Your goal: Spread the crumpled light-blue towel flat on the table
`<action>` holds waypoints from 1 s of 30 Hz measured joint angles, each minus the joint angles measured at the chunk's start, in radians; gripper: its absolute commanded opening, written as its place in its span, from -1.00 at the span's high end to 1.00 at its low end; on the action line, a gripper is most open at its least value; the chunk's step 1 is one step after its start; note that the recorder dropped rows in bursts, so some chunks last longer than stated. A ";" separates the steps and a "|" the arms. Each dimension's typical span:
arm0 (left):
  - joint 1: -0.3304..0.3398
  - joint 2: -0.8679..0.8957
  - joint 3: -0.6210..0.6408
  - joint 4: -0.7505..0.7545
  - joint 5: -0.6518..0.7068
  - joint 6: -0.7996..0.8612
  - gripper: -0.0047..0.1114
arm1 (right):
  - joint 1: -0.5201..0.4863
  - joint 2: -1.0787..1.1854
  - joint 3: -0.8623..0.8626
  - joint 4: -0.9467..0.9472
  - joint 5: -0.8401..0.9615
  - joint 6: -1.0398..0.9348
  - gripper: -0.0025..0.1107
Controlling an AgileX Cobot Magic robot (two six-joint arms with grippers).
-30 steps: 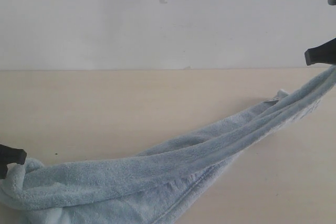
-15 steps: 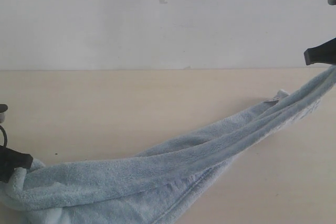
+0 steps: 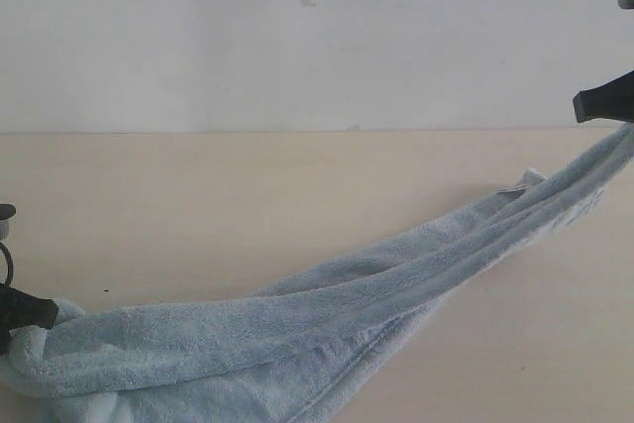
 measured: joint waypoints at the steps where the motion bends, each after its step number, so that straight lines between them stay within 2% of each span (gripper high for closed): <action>1: 0.000 0.000 0.000 0.000 0.002 0.002 0.85 | 0.000 0.000 0.000 0.000 0.000 0.000 0.96; 8: 0.000 0.000 0.000 -0.044 0.006 0.014 0.85 | 0.000 0.000 0.000 0.000 0.000 -0.002 0.96; 10: 0.000 -0.002 -0.005 -0.097 0.023 0.053 0.78 | 0.000 0.000 0.000 0.000 0.000 -0.002 0.96; 13: -0.014 -0.024 -0.036 -0.202 0.068 0.153 0.56 | 0.000 0.000 0.000 0.000 0.000 -0.002 0.96; 18: -0.033 -0.044 -0.041 -0.230 0.068 0.255 -0.04 | 0.000 0.000 0.000 0.004 0.000 -0.002 0.96; 20: -0.033 -0.007 -0.024 -0.220 0.044 0.255 -0.08 | 0.000 0.000 0.000 0.012 0.000 -0.004 0.96; 24: -0.033 0.042 -0.024 -0.215 0.010 0.255 -0.05 | 0.000 0.000 0.000 0.014 0.002 -0.006 0.96; 26: -0.033 0.053 -0.028 -0.215 0.010 0.255 0.22 | 0.000 0.000 0.000 0.014 0.002 -0.006 0.96; 29: -0.035 0.056 -0.028 -0.217 0.006 0.255 0.85 | 0.000 0.000 0.000 0.014 0.002 -0.006 0.96; 30: -0.035 0.056 -0.028 -0.217 0.006 0.255 0.85 | 0.000 0.000 0.000 0.014 0.002 -0.006 0.96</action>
